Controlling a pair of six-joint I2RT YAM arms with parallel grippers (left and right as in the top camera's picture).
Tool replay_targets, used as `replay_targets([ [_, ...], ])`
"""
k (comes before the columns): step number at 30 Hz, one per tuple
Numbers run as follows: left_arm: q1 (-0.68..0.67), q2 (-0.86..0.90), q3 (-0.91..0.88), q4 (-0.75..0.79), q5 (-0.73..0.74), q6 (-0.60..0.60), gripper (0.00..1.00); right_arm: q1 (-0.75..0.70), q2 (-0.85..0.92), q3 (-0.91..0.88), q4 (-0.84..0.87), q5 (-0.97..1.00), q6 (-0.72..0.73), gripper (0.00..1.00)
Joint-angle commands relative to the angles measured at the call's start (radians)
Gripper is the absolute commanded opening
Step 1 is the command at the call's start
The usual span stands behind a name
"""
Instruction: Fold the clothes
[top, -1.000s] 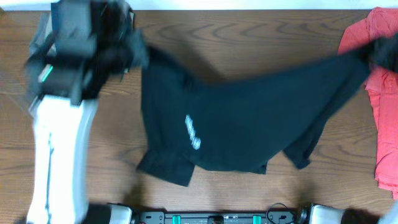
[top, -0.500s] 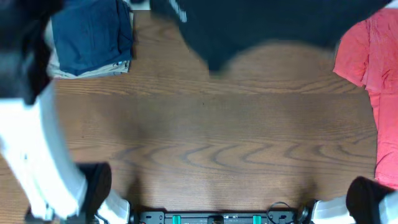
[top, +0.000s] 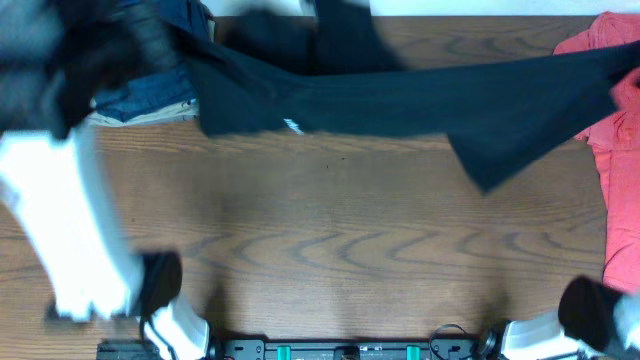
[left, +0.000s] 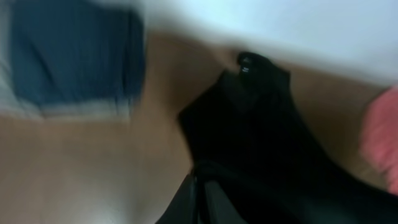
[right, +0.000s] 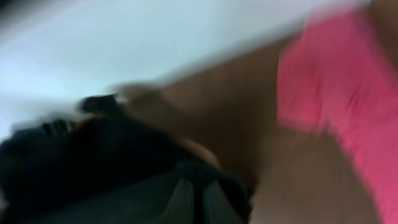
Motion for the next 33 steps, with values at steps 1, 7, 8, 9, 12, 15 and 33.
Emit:
replay_targets([
  [1,-0.004,0.150,-0.126,-0.051,0.036,0.011,0.06,0.070,0.047,-0.165,-0.003,0.003,-0.056,0.01],
  [7,-0.004,0.190,-0.241,-0.095,0.047,0.013,0.06,0.152,0.042,-0.371,0.024,0.008,-0.063,0.01],
  [8,-0.004,0.172,-0.241,-0.095,0.051,0.013,0.06,0.156,0.037,-0.385,0.024,0.011,-0.063,0.01],
  [9,-0.004,0.151,-0.241,-0.094,0.050,0.013,0.06,0.156,0.034,-0.390,0.024,0.018,-0.063,0.01],
  [12,-0.004,0.058,-0.241,-0.095,0.050,0.013,0.06,0.156,0.005,-0.391,0.018,0.058,-0.044,0.01],
  [15,-0.004,-0.069,-0.241,-0.095,0.050,0.013,0.06,0.152,-0.048,-0.391,0.018,0.088,-0.022,0.01],
  [33,-0.091,-0.649,-0.679,-0.095,0.050,-0.020,0.06,0.154,-0.422,-0.571,-0.074,0.164,-0.010,0.01],
])
